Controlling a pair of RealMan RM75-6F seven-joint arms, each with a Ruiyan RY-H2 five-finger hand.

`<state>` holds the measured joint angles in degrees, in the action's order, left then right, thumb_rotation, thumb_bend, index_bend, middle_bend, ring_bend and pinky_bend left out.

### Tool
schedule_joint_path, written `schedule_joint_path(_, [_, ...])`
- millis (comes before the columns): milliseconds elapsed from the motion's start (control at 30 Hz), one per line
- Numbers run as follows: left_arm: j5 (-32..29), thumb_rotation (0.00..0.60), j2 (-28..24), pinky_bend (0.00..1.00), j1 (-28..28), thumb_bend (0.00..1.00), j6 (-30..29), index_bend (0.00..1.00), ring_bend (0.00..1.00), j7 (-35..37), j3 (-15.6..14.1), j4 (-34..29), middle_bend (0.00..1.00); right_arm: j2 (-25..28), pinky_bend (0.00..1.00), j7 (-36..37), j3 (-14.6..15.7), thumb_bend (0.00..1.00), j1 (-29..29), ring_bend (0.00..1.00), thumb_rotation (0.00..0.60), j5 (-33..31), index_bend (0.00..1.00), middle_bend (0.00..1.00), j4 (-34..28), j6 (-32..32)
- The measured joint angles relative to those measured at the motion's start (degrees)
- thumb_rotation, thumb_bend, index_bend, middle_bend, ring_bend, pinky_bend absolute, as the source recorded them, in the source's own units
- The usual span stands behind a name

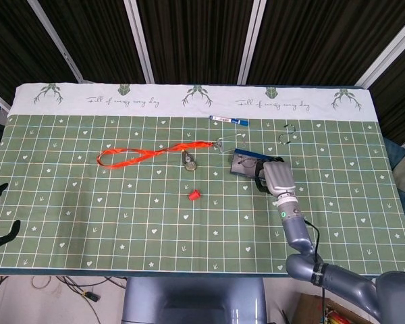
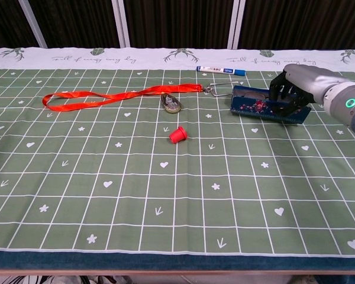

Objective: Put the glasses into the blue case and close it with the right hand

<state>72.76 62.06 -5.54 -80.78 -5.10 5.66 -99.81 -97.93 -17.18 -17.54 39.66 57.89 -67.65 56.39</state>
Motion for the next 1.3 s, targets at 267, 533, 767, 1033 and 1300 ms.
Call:
schedule_joint_path(267, [0.3, 0.6, 0.11, 0.0, 0.08, 0.35, -0.31, 0.08, 0.0, -0.12, -0.07, 0.04, 0.0, 4.91, 0.22, -3.51, 1.36, 0.51, -1.74, 0.31, 0.6, 0.1, 0.7, 0.38, -10.32, 1.99])
schedule_joint_path(533, [0.24, 0.6, 0.29, 0.0, 0.16, 0.35, -0.61, 0.08, 0.0, -0.32, 0.02, 0.07, 0.0, 6.73, 0.21, -6.16, 1.16, 0.51, -1.3, 0.25, 0.6, -1.7, 0.71, 0.31, -13.12, 2.52])
schedule_joint_path(767, [0.11, 0.6, 0.34, 0.0, 0.2, 0.36, -0.71, 0.08, 0.0, -0.41, 0.1, 0.07, 0.0, 6.34, 0.21, -6.66, 0.4, 0.51, 0.04, 0.24, 0.6, -4.4, 0.72, 0.28, -11.18, 0.44])
schedule_joint_path(1033, [-0.05, 0.6, 0.37, 0.0, 0.2, 0.35, -0.72, 0.08, 0.0, -0.48, 0.19, 0.05, 0.0, 5.83, 0.21, -7.75, -0.62, 0.51, 2.64, 0.24, 0.6, -8.74, 0.72, 0.27, -8.85, -2.4])
schedule_joint_path(1300, [-0.09, 0.6, 0.32, 0.0, 0.19, 0.35, -0.6, 0.08, 0.0, -0.54, 0.16, 0.09, 0.0, 5.49, 0.21, -9.3, -1.09, 0.51, 4.96, 0.24, 0.6, -12.44, 0.72, 0.26, -7.05, -4.2])
